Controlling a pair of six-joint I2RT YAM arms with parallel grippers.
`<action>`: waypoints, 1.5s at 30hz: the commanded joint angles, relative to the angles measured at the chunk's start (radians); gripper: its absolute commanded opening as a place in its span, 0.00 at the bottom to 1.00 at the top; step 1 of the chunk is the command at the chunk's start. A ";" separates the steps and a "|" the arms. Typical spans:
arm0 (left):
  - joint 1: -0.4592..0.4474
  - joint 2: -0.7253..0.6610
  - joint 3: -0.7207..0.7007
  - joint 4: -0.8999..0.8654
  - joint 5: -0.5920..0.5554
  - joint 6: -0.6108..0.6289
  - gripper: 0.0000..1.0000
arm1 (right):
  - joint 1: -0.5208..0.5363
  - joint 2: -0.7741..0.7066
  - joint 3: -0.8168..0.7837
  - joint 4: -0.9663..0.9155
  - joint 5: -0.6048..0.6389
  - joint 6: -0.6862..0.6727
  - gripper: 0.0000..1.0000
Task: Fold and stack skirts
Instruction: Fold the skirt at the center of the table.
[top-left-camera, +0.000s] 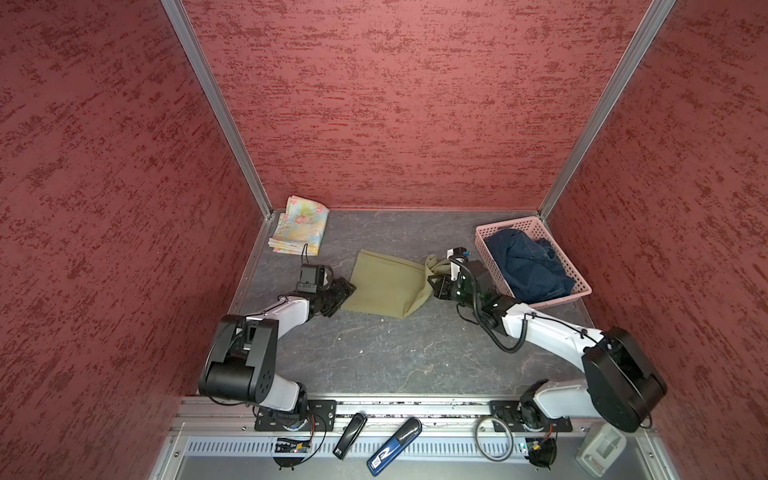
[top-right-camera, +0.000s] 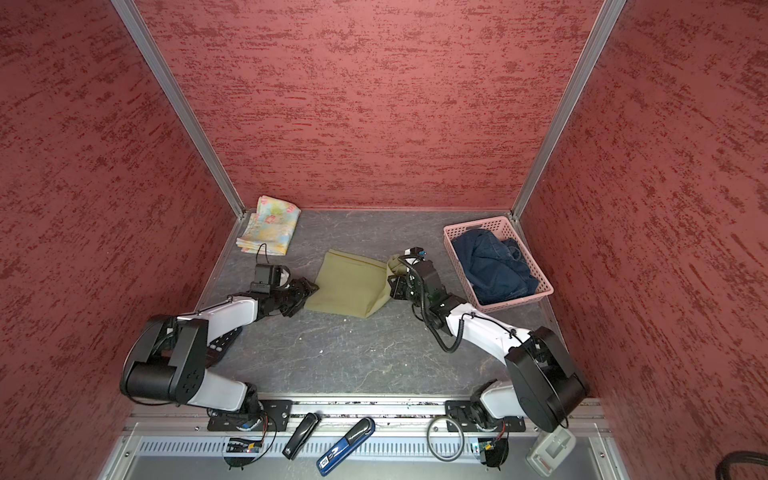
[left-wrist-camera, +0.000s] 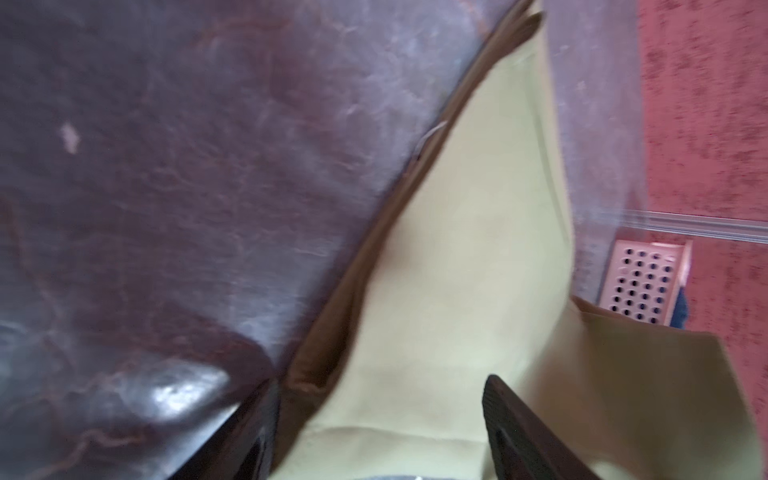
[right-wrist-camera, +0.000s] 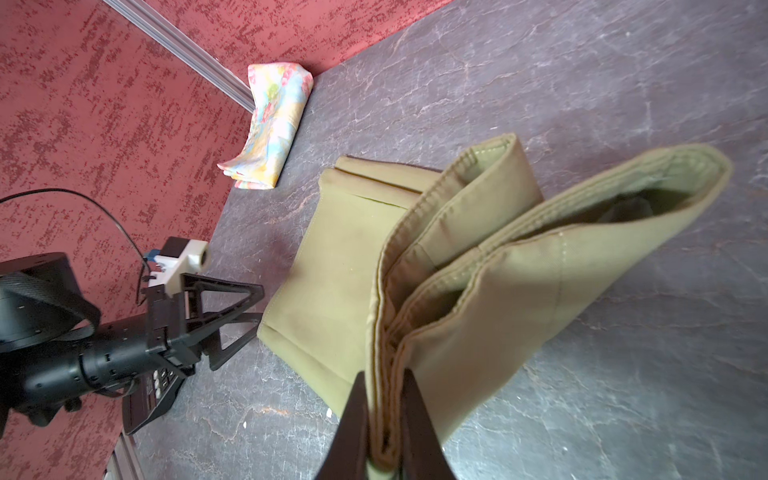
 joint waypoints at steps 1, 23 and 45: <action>0.009 0.030 0.006 0.005 -0.024 0.036 0.76 | -0.005 0.010 0.042 -0.015 -0.019 -0.029 0.00; -0.020 0.105 -0.008 0.104 0.048 0.038 0.50 | 0.071 0.245 0.382 -0.219 -0.151 -0.237 0.00; -0.033 0.107 -0.021 0.116 0.059 0.031 0.49 | 0.291 0.549 0.659 -0.297 -0.161 -0.254 0.00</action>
